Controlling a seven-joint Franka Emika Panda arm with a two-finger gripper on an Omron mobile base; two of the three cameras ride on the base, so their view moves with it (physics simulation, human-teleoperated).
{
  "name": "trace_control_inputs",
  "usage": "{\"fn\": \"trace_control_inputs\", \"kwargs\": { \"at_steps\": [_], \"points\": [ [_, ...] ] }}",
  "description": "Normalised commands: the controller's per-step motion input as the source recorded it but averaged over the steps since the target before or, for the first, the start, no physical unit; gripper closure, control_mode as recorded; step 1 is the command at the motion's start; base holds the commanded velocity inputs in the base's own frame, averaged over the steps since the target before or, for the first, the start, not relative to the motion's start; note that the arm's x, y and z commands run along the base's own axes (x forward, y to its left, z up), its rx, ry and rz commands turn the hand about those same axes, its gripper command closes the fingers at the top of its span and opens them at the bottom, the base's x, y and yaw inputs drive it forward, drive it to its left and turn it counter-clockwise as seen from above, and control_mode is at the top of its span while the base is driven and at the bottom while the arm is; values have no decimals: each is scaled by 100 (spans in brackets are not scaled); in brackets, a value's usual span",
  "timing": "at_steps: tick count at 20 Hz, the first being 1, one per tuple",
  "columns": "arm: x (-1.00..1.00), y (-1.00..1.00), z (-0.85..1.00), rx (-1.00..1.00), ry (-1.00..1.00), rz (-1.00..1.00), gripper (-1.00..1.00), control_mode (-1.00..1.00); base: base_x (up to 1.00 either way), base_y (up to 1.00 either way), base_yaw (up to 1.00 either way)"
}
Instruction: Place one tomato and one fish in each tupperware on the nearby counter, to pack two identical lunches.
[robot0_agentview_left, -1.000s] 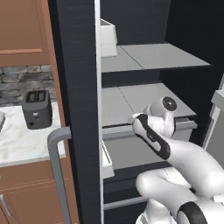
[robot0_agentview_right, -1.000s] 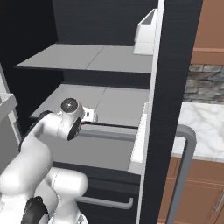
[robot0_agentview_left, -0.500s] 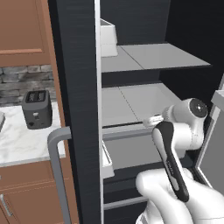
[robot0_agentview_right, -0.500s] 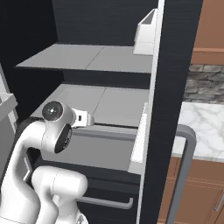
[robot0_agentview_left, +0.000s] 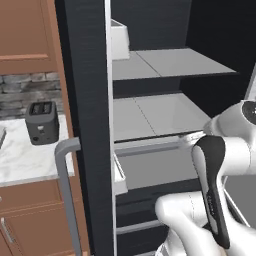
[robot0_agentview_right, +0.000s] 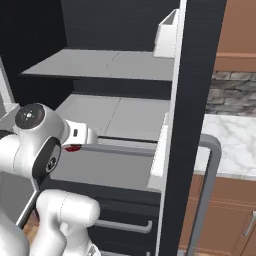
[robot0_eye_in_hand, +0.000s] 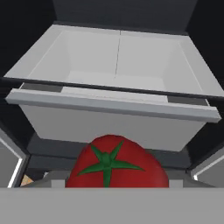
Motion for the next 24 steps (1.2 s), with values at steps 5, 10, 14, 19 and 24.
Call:
{"fn": "trace_control_inputs", "kwargs": {
  "at_steps": [5,10,14,19,24],
  "points": [
    [0,0,0,0,0,0,100,100,-100,-1,-6],
    [0,0,0,0,0,0,100,100,-100,6,-3],
    [0,0,0,0,0,0,100,100,-98,58,0],
    [0,0,0,0,0,0,100,100,-67,100,0],
    [0,0,0,0,0,0,100,100,-42,100,0]
  ]
}}
